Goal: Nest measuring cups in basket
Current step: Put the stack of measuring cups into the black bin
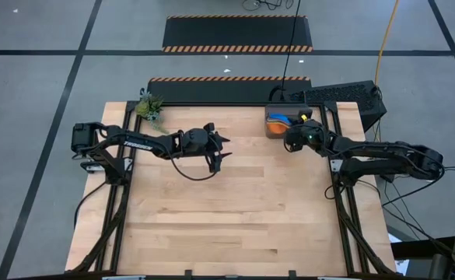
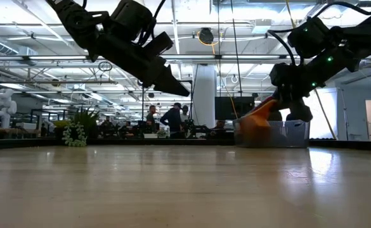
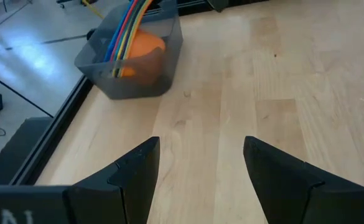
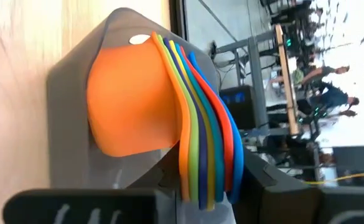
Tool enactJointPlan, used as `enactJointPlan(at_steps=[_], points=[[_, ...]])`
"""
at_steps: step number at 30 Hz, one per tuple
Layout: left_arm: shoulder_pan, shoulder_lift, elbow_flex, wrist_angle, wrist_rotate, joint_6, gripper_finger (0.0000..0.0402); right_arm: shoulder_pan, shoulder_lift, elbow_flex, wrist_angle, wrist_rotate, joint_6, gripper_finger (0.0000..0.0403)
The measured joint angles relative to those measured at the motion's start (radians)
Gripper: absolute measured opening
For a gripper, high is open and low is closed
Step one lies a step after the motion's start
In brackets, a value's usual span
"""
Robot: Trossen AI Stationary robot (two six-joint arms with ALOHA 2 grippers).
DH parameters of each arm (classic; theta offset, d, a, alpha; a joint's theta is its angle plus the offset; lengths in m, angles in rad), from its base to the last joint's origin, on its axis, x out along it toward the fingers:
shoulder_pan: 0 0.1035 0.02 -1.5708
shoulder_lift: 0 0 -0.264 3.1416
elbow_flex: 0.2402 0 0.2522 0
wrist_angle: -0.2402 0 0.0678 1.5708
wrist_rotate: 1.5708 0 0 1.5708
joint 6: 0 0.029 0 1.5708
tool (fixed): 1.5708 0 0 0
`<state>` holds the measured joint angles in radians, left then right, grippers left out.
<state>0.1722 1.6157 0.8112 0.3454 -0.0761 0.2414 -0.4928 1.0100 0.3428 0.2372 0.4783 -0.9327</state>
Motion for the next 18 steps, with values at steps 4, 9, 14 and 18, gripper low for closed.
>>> enactJointPlan(at_steps=[4,9,14,18], points=[[-0.001,0.000,0.000,0.000,0.000,0.014,0.0234,0.000,0.000,0.000,0.010,-0.004,-0.113,0.0070],[-0.006,0.000,0.000,0.004,0.000,0.027,0.0234,-0.024,0.000,0.000,0.032,-0.060,-0.261,0.0070],[-0.016,0.000,0.000,0.004,0.000,0.047,0.0234,-0.053,0.000,-0.002,0.078,-0.115,-0.339,0.0070],[-0.017,0.000,0.000,0.005,0.000,0.053,0.0234,-0.093,0.001,-0.002,0.094,-0.199,-0.372,0.0070]])
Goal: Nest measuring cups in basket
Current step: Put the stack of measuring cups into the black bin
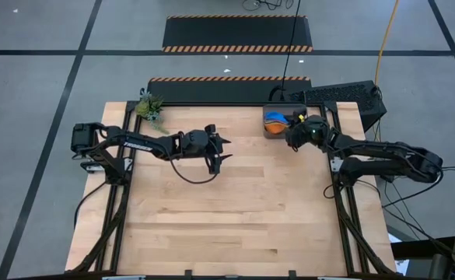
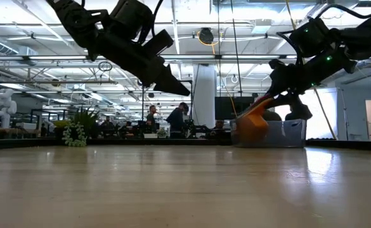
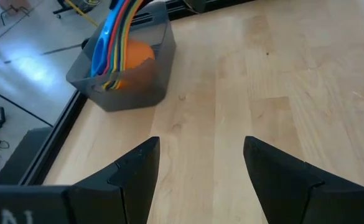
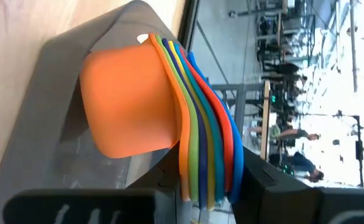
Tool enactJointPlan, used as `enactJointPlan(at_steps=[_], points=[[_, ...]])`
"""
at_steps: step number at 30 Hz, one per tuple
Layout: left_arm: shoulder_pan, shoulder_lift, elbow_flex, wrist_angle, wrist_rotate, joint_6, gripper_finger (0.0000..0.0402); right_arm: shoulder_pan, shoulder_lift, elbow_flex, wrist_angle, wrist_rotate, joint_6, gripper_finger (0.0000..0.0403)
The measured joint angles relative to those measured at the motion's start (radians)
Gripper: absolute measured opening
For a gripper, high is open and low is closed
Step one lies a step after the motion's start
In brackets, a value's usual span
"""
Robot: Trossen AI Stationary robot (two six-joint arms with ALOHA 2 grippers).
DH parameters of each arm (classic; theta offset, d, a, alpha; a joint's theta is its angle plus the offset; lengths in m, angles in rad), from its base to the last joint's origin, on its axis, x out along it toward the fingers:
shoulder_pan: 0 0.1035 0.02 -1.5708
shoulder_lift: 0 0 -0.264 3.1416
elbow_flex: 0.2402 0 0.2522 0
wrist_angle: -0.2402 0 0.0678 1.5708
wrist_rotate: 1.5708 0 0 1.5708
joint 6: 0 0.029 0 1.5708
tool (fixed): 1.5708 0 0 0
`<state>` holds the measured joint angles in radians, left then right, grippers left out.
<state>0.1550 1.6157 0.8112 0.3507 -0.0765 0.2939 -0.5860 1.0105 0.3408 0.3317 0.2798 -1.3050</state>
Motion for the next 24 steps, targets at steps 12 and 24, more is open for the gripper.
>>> enactJointPlan(at_steps=[12,24], points=[[0.000,0.000,0.000,0.001,0.000,0.000,0.0234,-0.063,0.047,0.002,0.014,-0.051,-0.024,0.0070],[0.000,0.000,0.000,0.004,0.000,0.013,0.0234,-0.064,0.051,0.001,0.164,-0.050,-0.121,0.0070]])
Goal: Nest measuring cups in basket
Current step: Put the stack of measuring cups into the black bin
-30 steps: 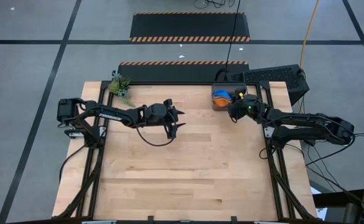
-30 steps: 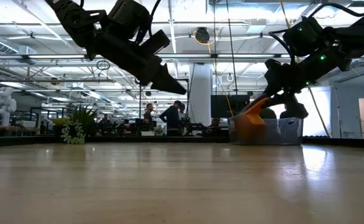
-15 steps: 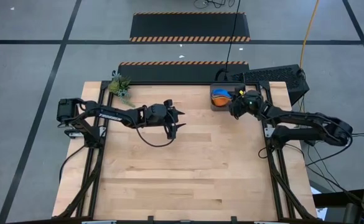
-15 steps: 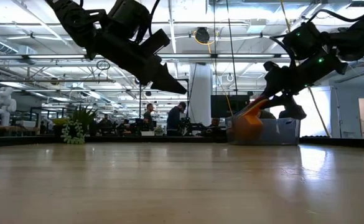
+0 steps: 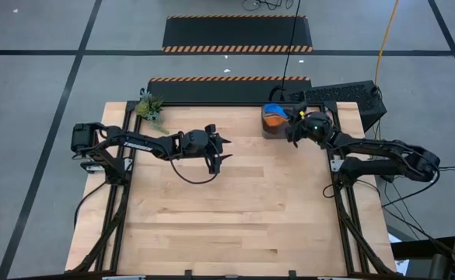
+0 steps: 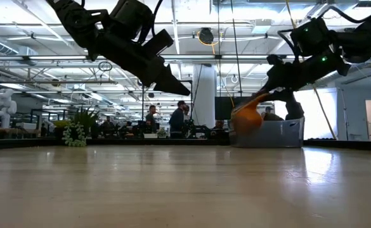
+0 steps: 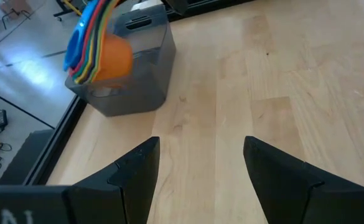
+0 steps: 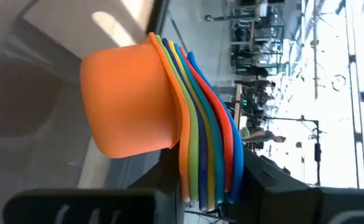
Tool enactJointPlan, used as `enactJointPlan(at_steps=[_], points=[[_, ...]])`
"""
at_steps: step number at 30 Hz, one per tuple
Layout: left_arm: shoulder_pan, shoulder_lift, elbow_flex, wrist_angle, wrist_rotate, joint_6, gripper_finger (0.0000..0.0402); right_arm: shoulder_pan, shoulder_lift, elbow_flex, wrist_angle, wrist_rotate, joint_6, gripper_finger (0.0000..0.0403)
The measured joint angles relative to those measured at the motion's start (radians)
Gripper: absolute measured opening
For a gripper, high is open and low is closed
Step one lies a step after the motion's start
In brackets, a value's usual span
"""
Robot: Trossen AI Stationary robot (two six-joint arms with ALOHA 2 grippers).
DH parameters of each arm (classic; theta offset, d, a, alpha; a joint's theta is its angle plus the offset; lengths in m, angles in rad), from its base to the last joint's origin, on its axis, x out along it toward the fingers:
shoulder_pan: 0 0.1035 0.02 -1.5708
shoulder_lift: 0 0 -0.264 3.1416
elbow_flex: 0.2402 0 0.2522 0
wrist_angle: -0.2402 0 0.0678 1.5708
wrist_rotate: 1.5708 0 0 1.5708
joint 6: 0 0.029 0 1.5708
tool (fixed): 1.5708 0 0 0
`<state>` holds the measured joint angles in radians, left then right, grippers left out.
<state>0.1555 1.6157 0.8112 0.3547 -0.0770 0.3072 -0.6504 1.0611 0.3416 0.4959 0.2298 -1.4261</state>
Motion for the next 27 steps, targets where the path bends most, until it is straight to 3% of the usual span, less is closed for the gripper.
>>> enactJointPlan(at_steps=[13,27], points=[[0.000,0.000,0.000,0.008,0.000,0.004,0.0234,-0.064,0.006,0.000,-0.081,-0.102,-0.009,0.0071],[0.000,0.000,0.000,0.011,0.000,0.004,0.0234,-0.081,0.005,0.002,-0.138,-0.101,0.000,0.0110]])
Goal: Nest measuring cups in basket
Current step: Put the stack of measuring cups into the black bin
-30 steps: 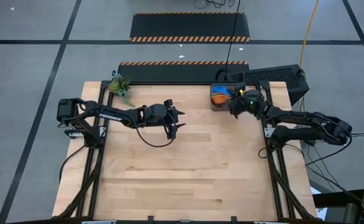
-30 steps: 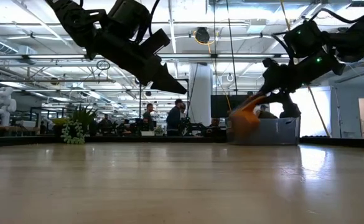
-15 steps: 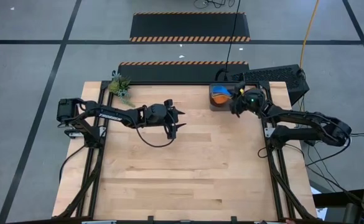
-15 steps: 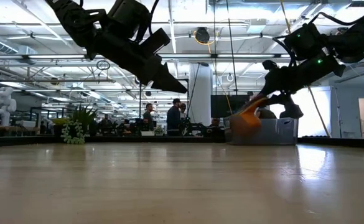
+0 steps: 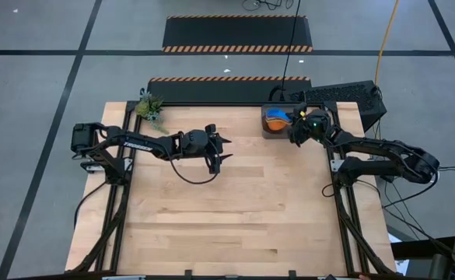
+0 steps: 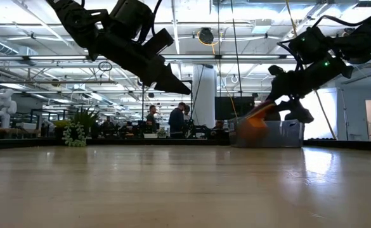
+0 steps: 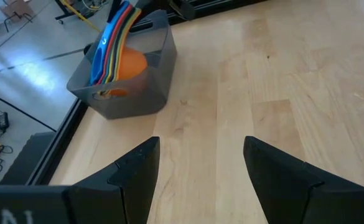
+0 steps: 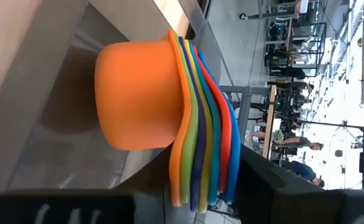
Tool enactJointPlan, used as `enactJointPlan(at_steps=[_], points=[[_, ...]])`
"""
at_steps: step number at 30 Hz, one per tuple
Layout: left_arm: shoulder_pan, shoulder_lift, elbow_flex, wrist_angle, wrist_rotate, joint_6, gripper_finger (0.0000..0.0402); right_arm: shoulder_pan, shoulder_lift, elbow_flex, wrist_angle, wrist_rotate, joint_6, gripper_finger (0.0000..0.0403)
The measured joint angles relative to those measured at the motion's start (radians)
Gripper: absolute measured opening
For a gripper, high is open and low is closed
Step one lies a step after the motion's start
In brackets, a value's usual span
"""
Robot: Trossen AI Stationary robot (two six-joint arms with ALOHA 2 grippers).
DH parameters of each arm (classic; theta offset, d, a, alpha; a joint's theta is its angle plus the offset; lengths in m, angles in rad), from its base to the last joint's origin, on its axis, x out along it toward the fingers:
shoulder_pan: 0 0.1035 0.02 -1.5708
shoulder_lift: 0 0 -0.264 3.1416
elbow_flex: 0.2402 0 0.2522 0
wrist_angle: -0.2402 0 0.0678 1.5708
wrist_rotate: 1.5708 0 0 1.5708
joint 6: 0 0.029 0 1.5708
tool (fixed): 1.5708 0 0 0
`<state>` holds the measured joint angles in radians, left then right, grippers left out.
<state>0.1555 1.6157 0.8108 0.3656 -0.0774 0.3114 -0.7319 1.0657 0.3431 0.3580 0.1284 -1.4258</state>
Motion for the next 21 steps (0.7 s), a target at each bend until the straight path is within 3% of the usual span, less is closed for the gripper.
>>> enactJointPlan(at_steps=[21], points=[[0.001,0.000,0.000,-0.002,0.000,-0.006,0.0234,0.000,0.001,-0.001,-0.045,-0.033,0.164,0.0189]])
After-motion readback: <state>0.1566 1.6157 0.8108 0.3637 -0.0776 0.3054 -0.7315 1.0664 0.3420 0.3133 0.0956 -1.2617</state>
